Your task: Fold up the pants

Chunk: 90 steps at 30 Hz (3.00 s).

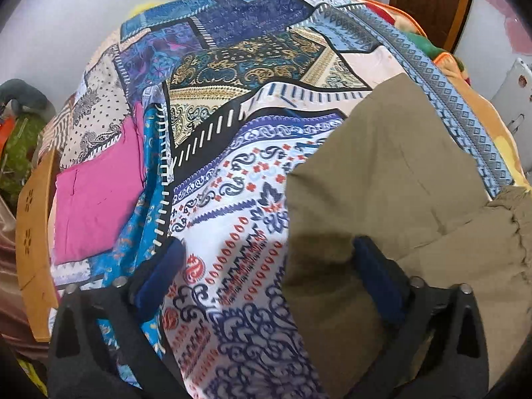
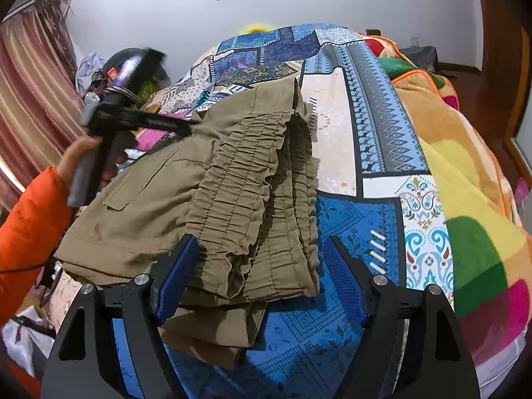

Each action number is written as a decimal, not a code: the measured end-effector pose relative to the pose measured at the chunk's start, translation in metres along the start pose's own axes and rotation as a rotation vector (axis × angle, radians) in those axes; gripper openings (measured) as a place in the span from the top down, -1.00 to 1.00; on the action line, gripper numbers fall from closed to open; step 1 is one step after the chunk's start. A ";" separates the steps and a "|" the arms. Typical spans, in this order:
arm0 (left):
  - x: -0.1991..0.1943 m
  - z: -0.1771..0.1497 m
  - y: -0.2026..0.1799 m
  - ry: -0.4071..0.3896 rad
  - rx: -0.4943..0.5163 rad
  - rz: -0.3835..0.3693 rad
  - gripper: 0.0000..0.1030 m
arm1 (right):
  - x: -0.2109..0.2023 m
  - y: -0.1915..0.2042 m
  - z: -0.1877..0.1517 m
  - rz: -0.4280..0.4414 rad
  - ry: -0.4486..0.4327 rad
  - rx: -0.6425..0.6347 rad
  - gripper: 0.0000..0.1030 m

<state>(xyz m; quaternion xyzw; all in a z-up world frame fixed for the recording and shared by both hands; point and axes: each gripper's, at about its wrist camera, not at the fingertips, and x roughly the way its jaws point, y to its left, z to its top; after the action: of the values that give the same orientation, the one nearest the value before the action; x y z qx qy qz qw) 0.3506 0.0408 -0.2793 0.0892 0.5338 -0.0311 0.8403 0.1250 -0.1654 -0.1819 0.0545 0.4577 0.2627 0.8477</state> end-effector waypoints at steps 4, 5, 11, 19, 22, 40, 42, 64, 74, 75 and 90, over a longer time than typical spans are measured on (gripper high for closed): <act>-0.003 -0.012 0.009 -0.017 -0.036 0.021 -1.00 | -0.001 -0.002 0.005 -0.022 -0.003 0.003 -0.44; -0.005 -0.015 0.011 -0.017 -0.047 0.034 -1.00 | -0.001 -0.002 0.006 -0.028 -0.005 0.005 -0.44; -0.027 -0.051 0.029 0.009 -0.140 0.111 -1.00 | -0.011 -0.002 0.016 -0.066 -0.042 -0.002 -0.44; -0.075 -0.125 0.038 0.012 -0.247 0.059 -1.00 | -0.030 0.014 0.008 -0.057 -0.073 -0.038 -0.44; -0.090 -0.153 0.034 0.006 -0.281 0.017 -1.00 | -0.031 0.020 0.000 -0.052 -0.060 -0.050 -0.44; -0.161 -0.168 0.054 -0.188 -0.296 -0.125 -0.15 | 0.000 0.005 -0.020 -0.011 0.024 -0.024 -0.06; -0.147 -0.161 0.046 -0.148 -0.268 -0.171 0.06 | 0.000 0.004 -0.021 -0.012 0.024 -0.020 -0.06; -0.158 -0.166 0.056 -0.137 -0.257 -0.007 0.27 | -0.020 -0.004 -0.007 -0.063 -0.012 -0.001 -0.08; -0.146 -0.075 -0.034 -0.221 -0.069 -0.220 0.26 | -0.019 0.022 0.048 -0.010 -0.125 -0.098 -0.11; -0.141 -0.072 -0.041 -0.210 -0.054 -0.233 0.26 | -0.016 0.024 0.050 -0.004 -0.123 -0.112 -0.11; -0.106 -0.117 -0.053 -0.122 0.023 -0.254 0.26 | 0.025 0.012 0.007 0.036 0.075 -0.131 -0.11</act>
<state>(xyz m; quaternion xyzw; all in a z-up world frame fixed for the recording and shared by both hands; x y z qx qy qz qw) 0.1936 0.0059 -0.2383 0.0288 0.4885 -0.1487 0.8593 0.1370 -0.1416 -0.1918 -0.0028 0.4698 0.3093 0.8268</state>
